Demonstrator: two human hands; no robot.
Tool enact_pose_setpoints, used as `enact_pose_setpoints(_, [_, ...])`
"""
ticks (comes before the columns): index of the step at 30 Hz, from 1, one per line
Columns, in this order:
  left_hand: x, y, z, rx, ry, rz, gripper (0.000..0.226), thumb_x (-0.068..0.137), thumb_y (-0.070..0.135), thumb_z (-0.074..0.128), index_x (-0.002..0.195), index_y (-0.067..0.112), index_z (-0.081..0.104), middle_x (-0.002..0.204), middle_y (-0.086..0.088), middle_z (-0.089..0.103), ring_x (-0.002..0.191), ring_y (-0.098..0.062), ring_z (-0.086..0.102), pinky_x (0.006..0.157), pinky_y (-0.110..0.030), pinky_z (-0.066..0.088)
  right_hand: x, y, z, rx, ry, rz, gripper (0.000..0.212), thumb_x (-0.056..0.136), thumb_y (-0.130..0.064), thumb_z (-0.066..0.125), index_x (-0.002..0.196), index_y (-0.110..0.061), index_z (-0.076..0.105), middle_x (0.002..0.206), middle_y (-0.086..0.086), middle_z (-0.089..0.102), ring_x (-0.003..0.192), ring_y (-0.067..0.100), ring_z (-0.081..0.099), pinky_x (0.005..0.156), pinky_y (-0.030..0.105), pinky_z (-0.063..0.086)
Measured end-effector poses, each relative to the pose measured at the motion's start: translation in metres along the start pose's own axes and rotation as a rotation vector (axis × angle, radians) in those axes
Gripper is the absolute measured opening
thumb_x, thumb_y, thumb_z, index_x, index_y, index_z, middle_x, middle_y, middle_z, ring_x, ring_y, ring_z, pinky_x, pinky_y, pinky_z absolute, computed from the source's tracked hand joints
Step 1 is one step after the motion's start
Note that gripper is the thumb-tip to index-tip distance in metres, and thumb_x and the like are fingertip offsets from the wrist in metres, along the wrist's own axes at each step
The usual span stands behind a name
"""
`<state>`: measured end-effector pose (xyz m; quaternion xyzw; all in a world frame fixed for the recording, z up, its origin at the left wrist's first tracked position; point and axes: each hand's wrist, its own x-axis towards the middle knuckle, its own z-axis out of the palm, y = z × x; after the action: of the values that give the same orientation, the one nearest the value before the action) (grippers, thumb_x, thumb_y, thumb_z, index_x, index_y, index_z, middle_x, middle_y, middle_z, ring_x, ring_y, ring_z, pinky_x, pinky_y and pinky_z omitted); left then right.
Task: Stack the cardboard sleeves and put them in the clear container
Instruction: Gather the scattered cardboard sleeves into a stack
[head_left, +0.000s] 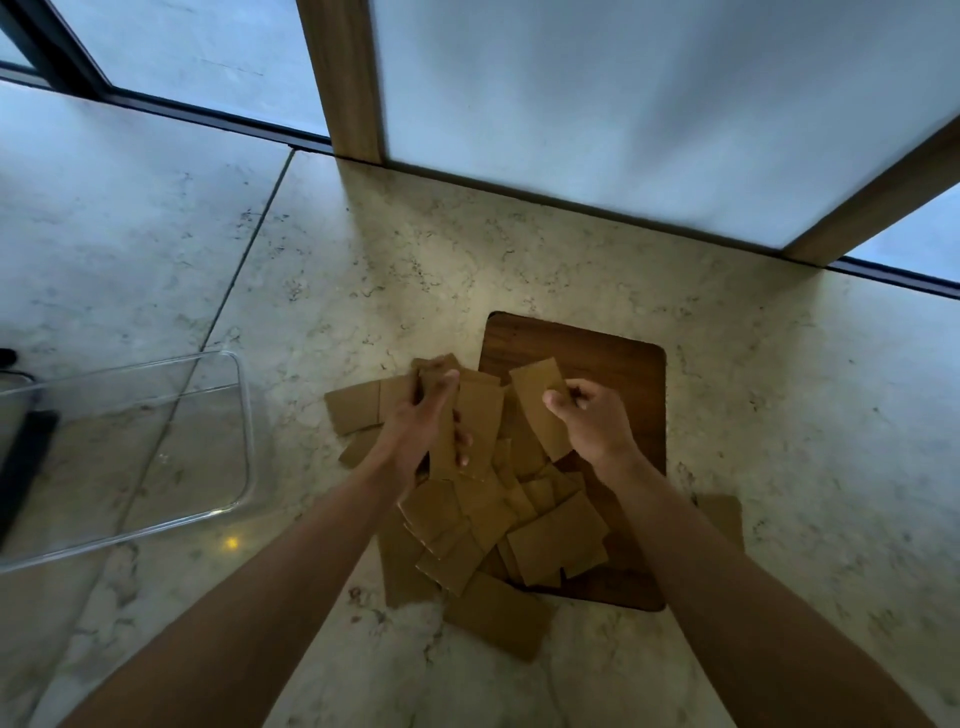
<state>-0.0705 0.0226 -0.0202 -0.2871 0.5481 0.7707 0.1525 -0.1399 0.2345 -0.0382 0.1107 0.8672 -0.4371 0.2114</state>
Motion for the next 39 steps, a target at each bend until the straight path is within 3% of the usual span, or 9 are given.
enact_pose_setpoints(5, [-0.019, 0.0, -0.002, 0.162, -0.049, -0.056, 0.055, 0.095, 0.061, 0.059, 0.125, 0.014, 0.063, 0.091, -0.021, 0.077, 0.072, -0.032, 0.072, 0.067, -0.04, 0.064, -0.041, -0.004, 0.009, 0.19, -0.355, -0.078, 0.031, 0.098, -0.032, 0.061, 0.125, -0.019, 0.067, 0.116, 0.008, 0.069, 0.107, 0.027, 0.067, 0.091, 0.042, 0.056])
enact_pose_setpoints(8, [-0.034, 0.002, -0.016, 0.198, -0.178, -0.238, 0.032, 0.092, 0.047, 0.072, 0.115, 0.025, 0.066, 0.107, -0.014, 0.078, 0.094, -0.034, 0.077, 0.085, -0.053, 0.063, -0.056, -0.014, 0.011, -0.143, -0.566, -0.273, 0.034, 0.09, -0.039, 0.07, 0.123, -0.041, 0.064, 0.127, -0.011, 0.061, 0.115, 0.01, 0.062, 0.098, 0.033, 0.053])
enact_pose_setpoints(13, [-0.042, -0.015, -0.035, 0.002, -0.157, -0.278, 0.037, 0.089, 0.005, 0.077, 0.123, 0.011, 0.063, 0.114, -0.022, 0.075, 0.098, -0.044, 0.076, 0.082, -0.057, 0.063, -0.059, -0.016, 0.031, 0.121, -0.327, -0.158, 0.066, 0.077, -0.034, 0.086, 0.134, -0.024, 0.055, 0.115, -0.005, 0.065, 0.098, 0.01, 0.068, 0.07, 0.027, 0.058])
enact_pose_setpoints(20, [-0.046, -0.027, -0.051, 0.005, -0.157, -0.335, 0.049, 0.078, -0.015, 0.063, 0.124, 0.002, 0.063, 0.115, -0.03, 0.072, 0.101, -0.047, 0.073, 0.089, -0.062, 0.06, -0.066, -0.011, 0.066, 0.357, -0.392, 0.023, 0.03, 0.085, -0.011, 0.079, 0.112, -0.018, 0.072, 0.117, 0.011, 0.069, 0.097, 0.026, 0.073, 0.073, 0.032, 0.061])
enact_pose_setpoints(25, [-0.041, -0.024, -0.066, -0.126, -0.072, -0.316, 0.04, 0.08, -0.007, 0.048, 0.119, -0.004, 0.055, 0.083, -0.027, 0.071, 0.067, -0.036, 0.07, 0.062, -0.042, 0.061, -0.052, -0.007, 0.081, -0.251, 0.076, 0.044, 0.06, 0.087, -0.058, 0.067, 0.126, -0.013, 0.061, 0.122, 0.003, 0.066, 0.104, 0.018, 0.064, 0.076, 0.029, 0.049])
enact_pose_setpoints(28, [-0.031, -0.022, -0.075, -0.245, -0.05, -0.244, 0.07, 0.082, -0.015, 0.047, 0.138, 0.026, 0.051, 0.092, -0.024, 0.068, 0.064, -0.03, 0.066, 0.056, -0.041, 0.058, -0.051, -0.005, 0.092, -0.489, 0.008, 0.013, 0.074, 0.078, -0.066, 0.07, 0.125, -0.011, 0.053, 0.127, 0.009, 0.05, 0.121, 0.027, 0.049, 0.088, 0.038, 0.048])
enact_pose_setpoints(30, [-0.028, -0.02, -0.077, -0.279, -0.056, -0.147, 0.069, 0.087, -0.013, 0.054, 0.136, 0.035, 0.054, 0.104, -0.025, 0.069, 0.071, -0.029, 0.067, 0.062, -0.042, 0.057, -0.047, -0.003, 0.095, -0.45, 0.03, -0.021, 0.06, 0.082, -0.057, 0.071, 0.12, -0.013, 0.056, 0.124, 0.009, 0.051, 0.121, 0.026, 0.047, 0.097, 0.039, 0.048])
enact_pose_setpoints(34, [-0.025, -0.016, -0.072, -0.261, 0.02, -0.061, 0.041, 0.096, 0.019, 0.071, 0.132, 0.026, 0.053, 0.107, -0.023, 0.066, 0.075, -0.029, 0.069, 0.066, -0.047, 0.059, -0.049, -0.002, 0.077, -0.15, 0.204, -0.041, 0.031, 0.098, -0.038, 0.06, 0.111, -0.011, 0.067, 0.104, 0.004, 0.069, 0.09, 0.015, 0.061, 0.064, 0.019, 0.044])
enact_pose_setpoints(39, [-0.031, -0.015, -0.047, 0.105, -0.005, -0.133, 0.07, 0.079, 0.046, 0.085, 0.136, 0.021, 0.054, 0.114, -0.01, 0.074, 0.099, -0.031, 0.075, 0.082, -0.053, 0.064, -0.083, -0.01, 0.076, 0.121, -0.283, -0.013, 0.014, 0.1, -0.028, 0.059, 0.093, -0.022, 0.069, 0.081, 0.0, 0.072, 0.065, 0.009, 0.066, 0.06, 0.025, 0.051])
